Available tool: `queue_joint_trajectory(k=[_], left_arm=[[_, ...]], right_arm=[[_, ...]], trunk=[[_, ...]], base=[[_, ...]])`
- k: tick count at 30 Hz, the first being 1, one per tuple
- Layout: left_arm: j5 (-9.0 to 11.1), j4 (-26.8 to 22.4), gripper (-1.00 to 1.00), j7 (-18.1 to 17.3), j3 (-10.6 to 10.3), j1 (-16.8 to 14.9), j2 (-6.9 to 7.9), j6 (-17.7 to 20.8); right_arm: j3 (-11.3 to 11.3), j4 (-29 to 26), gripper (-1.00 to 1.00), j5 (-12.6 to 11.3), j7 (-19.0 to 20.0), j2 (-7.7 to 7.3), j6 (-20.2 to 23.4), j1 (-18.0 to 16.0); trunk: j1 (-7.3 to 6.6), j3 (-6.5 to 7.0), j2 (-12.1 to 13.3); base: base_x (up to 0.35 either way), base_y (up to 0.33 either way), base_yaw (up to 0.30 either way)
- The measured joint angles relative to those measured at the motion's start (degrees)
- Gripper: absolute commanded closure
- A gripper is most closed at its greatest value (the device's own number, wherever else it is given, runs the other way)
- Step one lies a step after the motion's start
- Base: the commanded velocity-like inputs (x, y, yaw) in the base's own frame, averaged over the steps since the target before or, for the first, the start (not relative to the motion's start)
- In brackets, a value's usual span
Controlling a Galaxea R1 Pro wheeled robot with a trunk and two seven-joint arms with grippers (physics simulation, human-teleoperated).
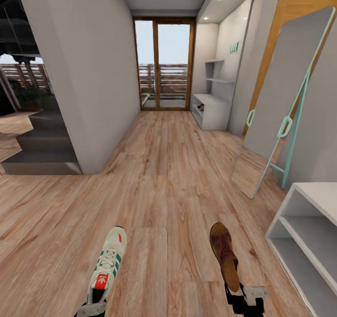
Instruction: Pick up the two gym shoes and the two sandals from the corridor floor and place them onto the hallstand (shoe rack) in the corridor, making sure they are on the rack and not on the floor. Arrange them so the two gym shoes are next to each other and the two sandals are next to each other.
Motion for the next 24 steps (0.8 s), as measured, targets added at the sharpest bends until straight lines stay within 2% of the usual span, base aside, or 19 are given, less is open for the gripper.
queue_joint_trajectory(k=[24], left_arm=[[0.04,0.0,1.0,0.0,0.0,0.0,0.0,0.01]], right_arm=[[-0.06,0.0,1.0,0.01,-0.05,-0.01,0.0,0.0]], trunk=[[0.0,0.06,0.0]], base=[[0.334,0.0,0.0]])
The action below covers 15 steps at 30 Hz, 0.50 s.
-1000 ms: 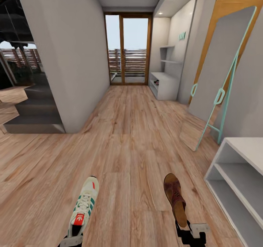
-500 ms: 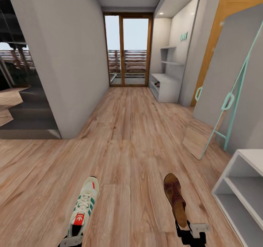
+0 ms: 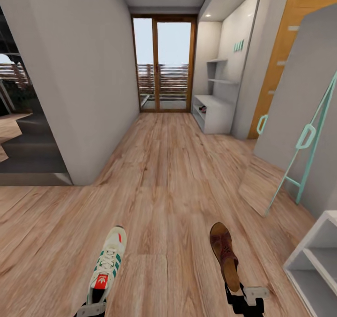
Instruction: Pick up the two gym shoes and the two sandals from the corridor floor and place them onto the hallstand (shoe rack) in the corridor, making sure they are on the rack and not on the floor. Arrange them so the two gym shoes are next to each other and the two sandals are next to each other.
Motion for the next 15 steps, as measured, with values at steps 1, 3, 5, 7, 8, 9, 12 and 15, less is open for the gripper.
queue_joint_trajectory(k=[1,3,5,7,8,9,12,15], left_arm=[[0.0,0.0,1.0,0.0,0.0,0.0,0.0,-0.01],[0.0,0.0,1.0,0.0,0.0,0.0,0.0,0.01],[0.0,0.0,1.0,0.0,0.0,0.0,0.0,0.02],[0.0,0.0,1.0,0.0,0.0,0.0,0.0,0.01],[0.0,0.0,1.0,0.0,0.0,0.0,0.0,-0.02],[0.0,0.0,1.0,0.0,0.0,0.0,0.0,-0.03],[0.0,0.0,1.0,0.0,0.0,0.0,0.0,0.0],[0.0,0.0,1.0,0.0,0.0,0.0,0.0,-0.04]], right_arm=[[-0.01,0.0,1.0,-0.01,0.0,-0.01,0.0,0.0],[-0.01,-0.01,1.0,-0.01,-0.01,-0.04,0.01,-0.02],[0.0,-0.01,1.0,0.0,-0.01,-0.06,0.02,-0.01],[0.01,-0.02,1.0,0.0,-0.01,-0.07,0.02,0.0],[-0.01,-0.02,1.0,0.0,-0.01,-0.07,0.02,0.0],[0.0,-0.02,1.0,0.0,-0.01,-0.07,0.02,-0.01],[-0.02,-0.02,1.0,0.0,-0.01,-0.07,0.02,-0.01],[-0.02,-0.02,1.0,0.0,-0.01,-0.07,0.02,-0.01]], trunk=[[0.0,0.0,0.0],[0.0,0.0,0.0],[0.0,0.0,0.0],[0.0,0.0,0.0],[0.0,0.0,0.0],[0.0,0.0,0.0],[0.0,0.0,0.0],[0.0,0.0,0.0]], base=[[0.334,0.0,0.0],[0.334,0.0,0.0],[0.334,0.0,0.0],[0.334,0.0,0.0],[0.334,0.0,0.0],[0.334,0.0,0.0],[0.334,0.0,0.0],[0.334,0.0,0.0]])
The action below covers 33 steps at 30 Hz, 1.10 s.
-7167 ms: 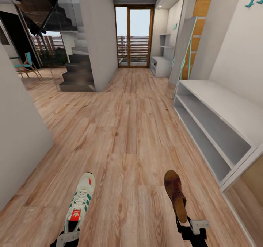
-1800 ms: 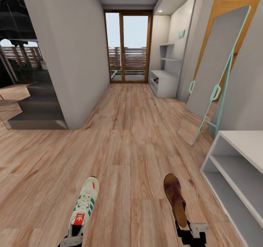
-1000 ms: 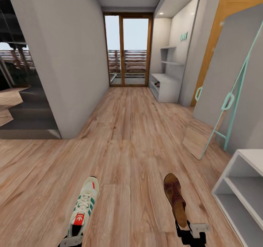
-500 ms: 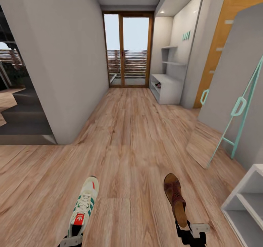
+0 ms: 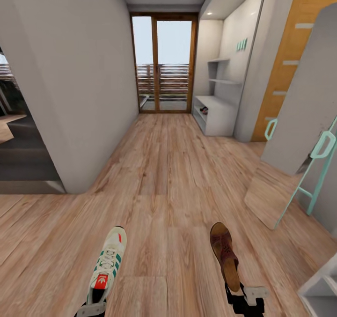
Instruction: Pick up the two gym shoes and the two sandals from the corridor floor and place them onto the hallstand (shoe rack) in the corridor, making sure they are on the rack and not on the floor. Arrange them so the two gym shoes are next to each other and the two sandals are next to each other.
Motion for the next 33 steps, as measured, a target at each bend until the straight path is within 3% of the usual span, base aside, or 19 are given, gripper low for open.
queue_joint_trajectory(k=[33], left_arm=[[-0.01,-0.03,1.0,0.0,-0.06,0.0,-0.04,-0.02]], right_arm=[[0.29,-0.62,1.0,0.34,0.02,-0.02,0.28,-0.03]], trunk=[[0.0,0.0,0.0]], base=[[0.334,0.0,0.0]])
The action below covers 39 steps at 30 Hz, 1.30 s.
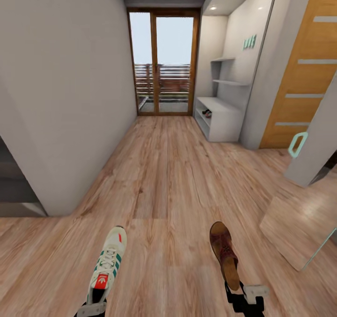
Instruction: Pick up the two gym shoes and the two sandals from the corridor floor and place them onto the hallstand (shoe rack) in the corridor, making sure they are on the rack and not on the floor. Arrange them so the two gym shoes are next to each other and the two sandals are next to each other.
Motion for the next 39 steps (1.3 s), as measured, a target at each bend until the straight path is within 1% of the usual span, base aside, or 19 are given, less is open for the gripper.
queue_joint_trajectory(k=[3,39], left_arm=[[0.01,0.02,1.0,0.0,-0.01,0.0,-0.04,0.0],[0.09,-0.03,1.0,-0.01,0.06,0.0,0.04,0.04]], right_arm=[[0.27,-0.4,1.0,0.16,0.0,0.07,0.05,-0.02],[0.23,-0.48,1.0,0.06,0.21,0.41,0.03,-0.05]], trunk=[[0.0,0.0,0.0],[0.0,0.0,0.0]], base=[[0.334,0.0,0.0],[0.334,0.0,0.0]])
